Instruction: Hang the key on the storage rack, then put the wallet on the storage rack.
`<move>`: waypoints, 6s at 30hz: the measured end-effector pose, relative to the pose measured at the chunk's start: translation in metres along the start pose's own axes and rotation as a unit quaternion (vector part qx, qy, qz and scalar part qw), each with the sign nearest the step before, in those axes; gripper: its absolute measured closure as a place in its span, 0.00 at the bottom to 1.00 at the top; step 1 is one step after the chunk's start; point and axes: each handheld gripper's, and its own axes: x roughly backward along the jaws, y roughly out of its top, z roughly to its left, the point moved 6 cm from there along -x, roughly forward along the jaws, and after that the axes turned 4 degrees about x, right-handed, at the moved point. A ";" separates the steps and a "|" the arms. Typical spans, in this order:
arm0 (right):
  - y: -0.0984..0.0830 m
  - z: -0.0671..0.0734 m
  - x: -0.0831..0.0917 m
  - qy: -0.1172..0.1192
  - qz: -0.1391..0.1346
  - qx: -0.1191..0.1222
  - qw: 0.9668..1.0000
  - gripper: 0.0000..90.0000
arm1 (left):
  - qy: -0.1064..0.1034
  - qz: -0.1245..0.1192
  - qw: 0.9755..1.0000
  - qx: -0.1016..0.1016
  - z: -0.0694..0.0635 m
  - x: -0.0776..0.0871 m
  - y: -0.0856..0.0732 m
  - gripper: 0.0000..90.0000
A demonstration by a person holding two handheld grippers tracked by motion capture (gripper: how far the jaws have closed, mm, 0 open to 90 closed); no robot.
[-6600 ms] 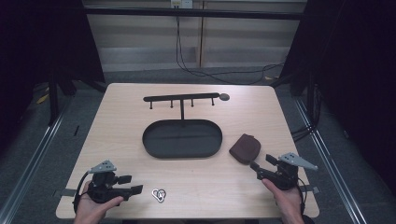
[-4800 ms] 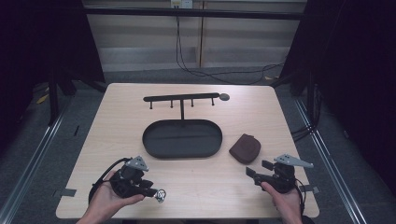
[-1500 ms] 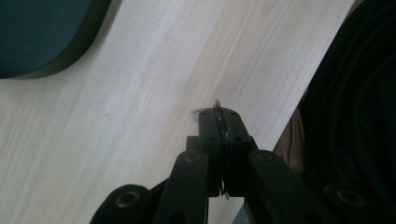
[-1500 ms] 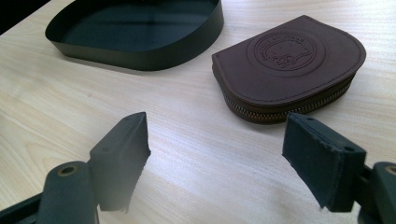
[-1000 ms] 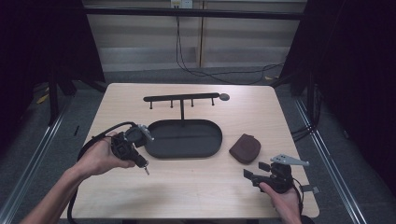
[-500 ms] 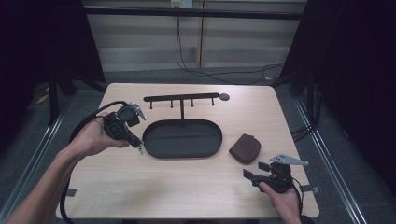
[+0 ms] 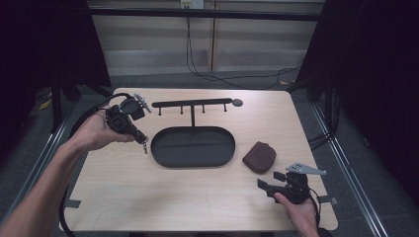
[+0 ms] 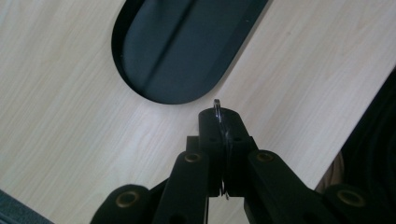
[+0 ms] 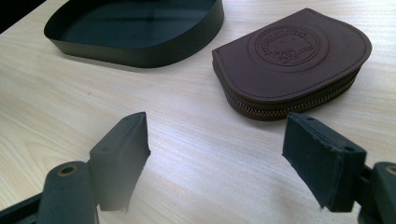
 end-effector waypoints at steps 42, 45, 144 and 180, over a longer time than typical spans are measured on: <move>0.000 -0.001 0.001 0.012 -0.001 -0.003 1.000 0.25 | 0.021 0.022 0.998 0.050 0.052 -0.007 0.067 0.99; 0.000 0.000 0.001 0.013 -0.001 -0.002 1.000 0.25 | 0.018 0.022 0.998 0.050 0.051 -0.008 0.068 0.99; 0.003 -0.006 0.003 -0.005 -0.011 -0.023 1.000 0.25 | 0.025 -0.273 0.942 0.195 -0.022 -0.085 -0.077 0.20; 0.041 -0.032 -0.001 -0.012 0.081 -0.029 0.996 0.21 | -0.021 -0.281 0.943 0.179 -0.082 -0.125 -0.136 0.19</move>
